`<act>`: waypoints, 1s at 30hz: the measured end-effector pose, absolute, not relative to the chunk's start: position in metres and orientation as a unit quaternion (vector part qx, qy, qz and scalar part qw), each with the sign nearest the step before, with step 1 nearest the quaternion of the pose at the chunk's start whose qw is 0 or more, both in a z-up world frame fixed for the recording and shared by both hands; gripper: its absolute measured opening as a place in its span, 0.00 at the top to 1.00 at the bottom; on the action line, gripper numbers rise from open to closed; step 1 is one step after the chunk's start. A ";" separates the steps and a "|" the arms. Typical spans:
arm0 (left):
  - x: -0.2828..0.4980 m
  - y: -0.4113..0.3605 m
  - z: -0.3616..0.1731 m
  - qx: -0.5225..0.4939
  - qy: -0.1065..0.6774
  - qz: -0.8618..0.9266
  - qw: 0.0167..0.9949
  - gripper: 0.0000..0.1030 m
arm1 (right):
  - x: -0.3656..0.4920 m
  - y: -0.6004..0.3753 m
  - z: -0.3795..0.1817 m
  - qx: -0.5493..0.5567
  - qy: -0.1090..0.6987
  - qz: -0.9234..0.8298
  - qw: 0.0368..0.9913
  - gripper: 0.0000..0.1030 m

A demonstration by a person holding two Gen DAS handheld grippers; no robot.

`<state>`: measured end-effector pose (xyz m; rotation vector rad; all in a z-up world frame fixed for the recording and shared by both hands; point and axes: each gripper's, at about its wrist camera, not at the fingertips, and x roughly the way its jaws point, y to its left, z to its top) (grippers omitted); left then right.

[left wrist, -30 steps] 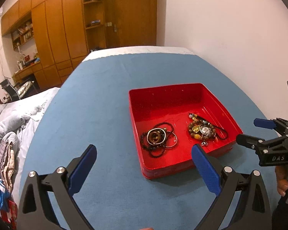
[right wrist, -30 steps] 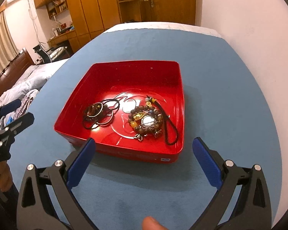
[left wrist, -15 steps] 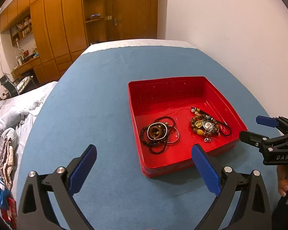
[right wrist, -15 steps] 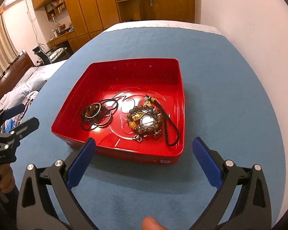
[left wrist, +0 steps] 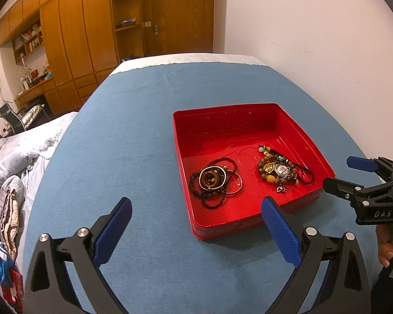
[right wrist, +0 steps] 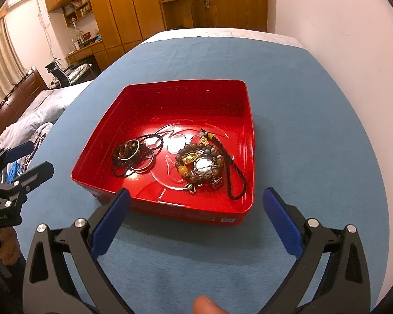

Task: Organize jewelry

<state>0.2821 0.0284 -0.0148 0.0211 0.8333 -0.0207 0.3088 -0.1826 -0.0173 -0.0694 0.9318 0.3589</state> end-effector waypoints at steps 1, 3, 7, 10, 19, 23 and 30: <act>0.282 0.028 -0.015 0.011 0.405 -0.010 0.914 0.04 | 0.309 -0.183 -0.017 -0.033 0.447 0.172 0.877 0.03; 0.282 0.028 -0.015 0.010 0.404 -0.010 0.915 0.04 | 0.309 -0.183 -0.017 -0.033 0.446 0.172 0.878 0.03; 0.282 0.028 -0.015 0.011 0.405 -0.010 0.914 0.04 | 0.308 -0.183 -0.017 -0.033 0.446 0.172 0.878 0.03; 0.282 0.028 -0.014 0.011 0.404 -0.010 0.914 0.04 | 0.308 -0.183 -0.017 -0.032 0.446 0.172 0.878 0.03; 0.282 0.028 -0.014 0.013 0.404 -0.009 0.915 0.04 | 0.307 -0.182 -0.015 -0.033 0.446 0.174 0.878 0.03; 0.281 0.028 -0.013 0.014 0.401 -0.009 0.916 0.04 | 0.307 -0.182 -0.015 -0.032 0.445 0.174 0.878 0.03; 0.280 0.028 -0.013 0.017 0.398 -0.007 0.917 0.05 | 0.307 -0.183 -0.015 -0.031 0.444 0.175 0.878 0.03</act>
